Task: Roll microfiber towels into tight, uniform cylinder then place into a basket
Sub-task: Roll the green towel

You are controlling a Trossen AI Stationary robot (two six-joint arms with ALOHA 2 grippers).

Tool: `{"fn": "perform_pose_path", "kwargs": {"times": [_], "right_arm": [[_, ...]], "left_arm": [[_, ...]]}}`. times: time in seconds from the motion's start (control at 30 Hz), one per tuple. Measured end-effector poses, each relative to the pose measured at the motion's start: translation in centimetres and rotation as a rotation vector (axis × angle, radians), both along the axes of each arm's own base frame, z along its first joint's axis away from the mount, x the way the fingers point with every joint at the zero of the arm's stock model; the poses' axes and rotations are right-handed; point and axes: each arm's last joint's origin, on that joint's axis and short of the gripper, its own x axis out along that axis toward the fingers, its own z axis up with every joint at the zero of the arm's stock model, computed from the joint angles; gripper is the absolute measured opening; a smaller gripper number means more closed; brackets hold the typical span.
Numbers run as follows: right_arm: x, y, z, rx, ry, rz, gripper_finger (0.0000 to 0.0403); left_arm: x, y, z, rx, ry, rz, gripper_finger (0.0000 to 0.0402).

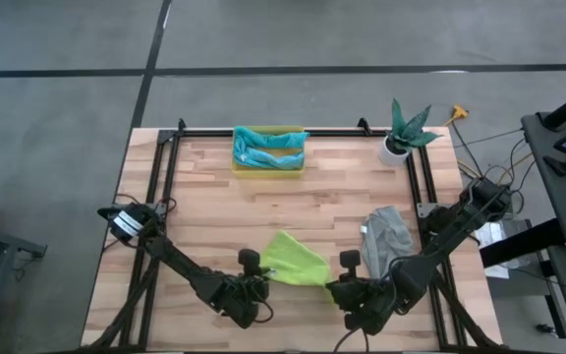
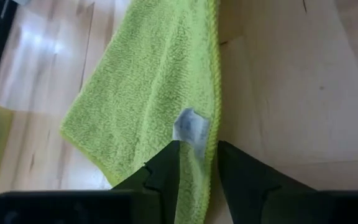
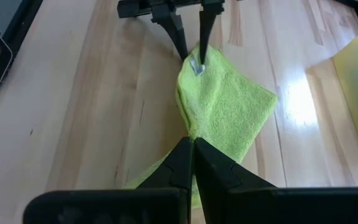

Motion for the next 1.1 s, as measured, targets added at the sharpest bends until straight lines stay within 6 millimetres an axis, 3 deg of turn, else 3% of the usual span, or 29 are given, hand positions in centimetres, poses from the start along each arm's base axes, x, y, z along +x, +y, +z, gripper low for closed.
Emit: {"fn": "perform_pose_path", "kwargs": {"times": [0.4, 0.77, 1.1], "right_arm": [[0.0, 0.0, 0.0, 0.003, -0.003, 0.000, 0.0009], [0.0, 0.0, 0.0, 0.001, -0.003, 0.003, 0.0009], [0.0, 0.0, 0.0, 0.004, 0.007, 0.009, 0.0009]], "left_arm": [[1.6, 2.2, -0.8, -0.034, -0.060, -0.022, 0.0093], [3.0, 4.9, -1.5, -0.053, 0.001, -0.003, 0.0092], [4.3, 5.3, -2.3, -0.067, -0.039, -0.067, 0.0091]]}}
